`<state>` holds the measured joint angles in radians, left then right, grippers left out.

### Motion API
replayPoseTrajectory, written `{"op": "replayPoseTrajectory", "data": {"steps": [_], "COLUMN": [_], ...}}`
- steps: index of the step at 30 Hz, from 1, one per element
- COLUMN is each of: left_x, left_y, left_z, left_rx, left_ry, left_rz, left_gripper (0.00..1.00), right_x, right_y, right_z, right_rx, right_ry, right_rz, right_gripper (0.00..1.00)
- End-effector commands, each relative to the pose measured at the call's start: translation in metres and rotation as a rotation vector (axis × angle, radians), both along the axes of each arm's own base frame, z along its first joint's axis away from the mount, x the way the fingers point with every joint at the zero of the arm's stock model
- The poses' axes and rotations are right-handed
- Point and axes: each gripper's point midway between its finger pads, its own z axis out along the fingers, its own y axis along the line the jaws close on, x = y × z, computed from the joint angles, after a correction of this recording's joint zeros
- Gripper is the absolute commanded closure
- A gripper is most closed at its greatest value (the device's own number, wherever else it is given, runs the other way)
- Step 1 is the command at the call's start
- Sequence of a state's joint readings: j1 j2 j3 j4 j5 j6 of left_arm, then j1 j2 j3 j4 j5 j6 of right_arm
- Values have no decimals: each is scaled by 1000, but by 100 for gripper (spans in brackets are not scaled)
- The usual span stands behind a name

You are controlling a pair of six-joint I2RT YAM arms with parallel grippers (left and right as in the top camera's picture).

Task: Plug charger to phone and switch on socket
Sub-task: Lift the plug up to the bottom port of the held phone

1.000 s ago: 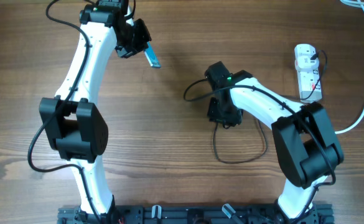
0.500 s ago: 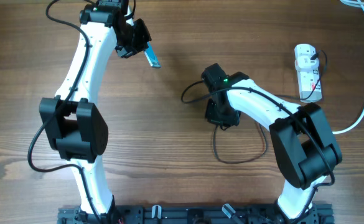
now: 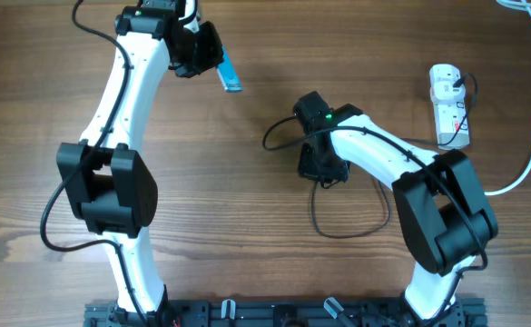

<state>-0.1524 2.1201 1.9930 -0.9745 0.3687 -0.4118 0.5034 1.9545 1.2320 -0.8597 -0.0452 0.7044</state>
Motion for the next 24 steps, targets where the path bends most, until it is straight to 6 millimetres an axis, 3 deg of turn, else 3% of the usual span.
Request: {"op": "replayPoseTrajectory", "data": {"steps": [1, 3, 5, 7, 10, 12, 17, 21, 24], "left_x": [4, 5, 1, -11, -22, -24, -44, -62, -64], "left_y": [-36, -54, -77, -91, -97, -97, -101, -116, -127], "left_z": [47, 66, 99, 126, 140, 138, 140, 131, 123], "left_rx": [-183, -292, -459, -597, -676, -680, -728, -690, -645], "left_ry": [-143, -198, -286, -343, -357, -340, -343, -392, -384], "left_rz": [-169, -240, -370, -496, -569, -565, -665, -771, -777], "left_gripper": [96, 96, 96, 96, 96, 96, 96, 96, 96], "right_x": [13, 17, 9, 3, 7, 16, 26, 32, 33], "right_y": [12, 27, 65, 73, 75, 80, 76, 68, 65], "right_z": [30, 62, 126, 171, 209, 230, 233, 224, 222], "right_rx": [39, 131, 396, 487, 525, 551, 511, 449, 437], "right_ry": [-57, -111, -229, -343, -478, -578, -627, -619, -612], "right_rz": [101, 197, 421, 486, 507, 521, 516, 483, 449], "right_gripper": [96, 96, 96, 96, 96, 96, 96, 96, 96]}}
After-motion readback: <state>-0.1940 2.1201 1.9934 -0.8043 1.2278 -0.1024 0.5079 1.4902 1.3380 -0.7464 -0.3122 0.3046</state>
